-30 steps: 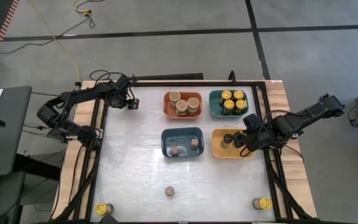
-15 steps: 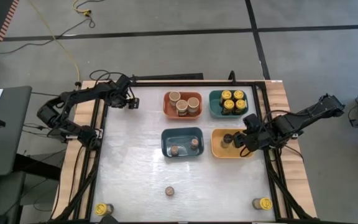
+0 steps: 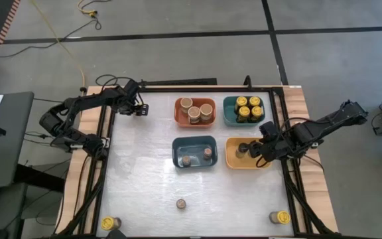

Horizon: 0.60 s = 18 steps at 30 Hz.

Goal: Sort spices by type
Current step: Put the brown spice bottle into the blue bin

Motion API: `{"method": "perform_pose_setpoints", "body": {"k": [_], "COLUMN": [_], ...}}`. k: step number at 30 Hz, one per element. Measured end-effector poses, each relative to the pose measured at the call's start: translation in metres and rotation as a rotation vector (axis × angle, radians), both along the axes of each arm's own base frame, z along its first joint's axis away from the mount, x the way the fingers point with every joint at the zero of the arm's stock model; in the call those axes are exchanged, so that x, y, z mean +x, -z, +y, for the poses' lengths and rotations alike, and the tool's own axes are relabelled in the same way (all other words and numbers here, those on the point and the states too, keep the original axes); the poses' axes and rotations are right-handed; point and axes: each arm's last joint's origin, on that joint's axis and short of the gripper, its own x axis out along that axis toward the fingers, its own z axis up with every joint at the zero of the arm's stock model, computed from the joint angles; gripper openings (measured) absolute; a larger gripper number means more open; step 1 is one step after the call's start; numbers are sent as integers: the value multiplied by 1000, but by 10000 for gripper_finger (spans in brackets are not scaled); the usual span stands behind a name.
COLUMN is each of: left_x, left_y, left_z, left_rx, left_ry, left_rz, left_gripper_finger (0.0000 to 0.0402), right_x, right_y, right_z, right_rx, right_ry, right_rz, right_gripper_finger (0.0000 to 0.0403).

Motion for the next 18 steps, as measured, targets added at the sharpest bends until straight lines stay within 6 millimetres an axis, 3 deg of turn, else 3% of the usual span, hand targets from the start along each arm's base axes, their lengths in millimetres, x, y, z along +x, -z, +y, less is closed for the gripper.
{"method": "perform_pose_setpoints", "body": {"k": [5,18], "left_x": [0,0], "left_y": [0,0], "left_z": [0,0], "left_rx": [2,-6], "left_ry": [-1,-21], "left_rz": [2,-11], "left_gripper_finger": [185,184], "right_x": [0,0], "right_y": [0,0], "right_z": [0,0], "right_rx": [0,0], "right_ry": [0,0], "right_rz": [0,0], "right_gripper_finger": [365,365]}}
